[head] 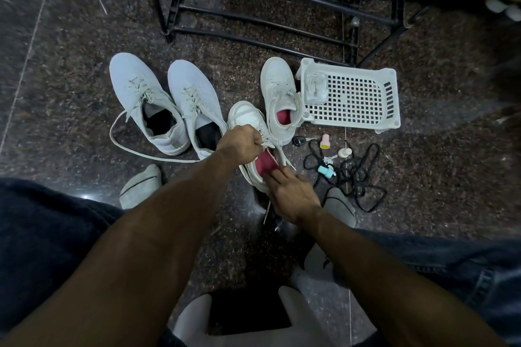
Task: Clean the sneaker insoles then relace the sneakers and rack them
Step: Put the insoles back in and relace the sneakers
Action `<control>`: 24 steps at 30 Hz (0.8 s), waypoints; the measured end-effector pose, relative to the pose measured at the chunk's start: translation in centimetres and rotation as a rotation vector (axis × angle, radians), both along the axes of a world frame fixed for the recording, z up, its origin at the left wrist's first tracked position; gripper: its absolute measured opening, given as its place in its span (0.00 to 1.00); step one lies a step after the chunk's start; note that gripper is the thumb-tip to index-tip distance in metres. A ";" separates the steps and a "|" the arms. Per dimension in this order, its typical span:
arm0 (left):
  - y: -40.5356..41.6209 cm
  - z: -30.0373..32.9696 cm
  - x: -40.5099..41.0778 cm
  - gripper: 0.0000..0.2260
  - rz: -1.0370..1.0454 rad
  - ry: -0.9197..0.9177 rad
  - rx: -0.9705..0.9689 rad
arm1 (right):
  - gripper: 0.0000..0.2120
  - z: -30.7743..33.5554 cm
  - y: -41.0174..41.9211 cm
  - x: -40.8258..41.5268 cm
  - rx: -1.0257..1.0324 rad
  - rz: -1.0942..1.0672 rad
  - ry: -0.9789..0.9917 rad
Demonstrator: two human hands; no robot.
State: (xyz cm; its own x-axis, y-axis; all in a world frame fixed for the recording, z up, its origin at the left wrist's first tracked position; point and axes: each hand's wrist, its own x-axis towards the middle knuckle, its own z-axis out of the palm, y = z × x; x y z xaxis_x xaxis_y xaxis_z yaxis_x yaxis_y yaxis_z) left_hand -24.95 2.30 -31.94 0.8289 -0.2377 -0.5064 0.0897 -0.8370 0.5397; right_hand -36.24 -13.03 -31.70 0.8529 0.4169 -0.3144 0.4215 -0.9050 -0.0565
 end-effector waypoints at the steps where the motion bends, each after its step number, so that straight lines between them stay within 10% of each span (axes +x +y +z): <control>1: 0.0 0.0 0.0 0.06 0.001 -0.001 0.000 | 0.17 0.2 0.3 0.4 -0.010 -0.004 0.076; 9: 0.0 -0.2 0.1 0.07 -0.003 -0.001 0.012 | 0.16 1.6 3.3 5.4 -0.182 -0.095 0.560; 24: 0.3 0.4 -3.0 0.10 -0.047 -0.010 0.023 | 0.13 1.5 3.5 1.0 0.052 -0.208 0.482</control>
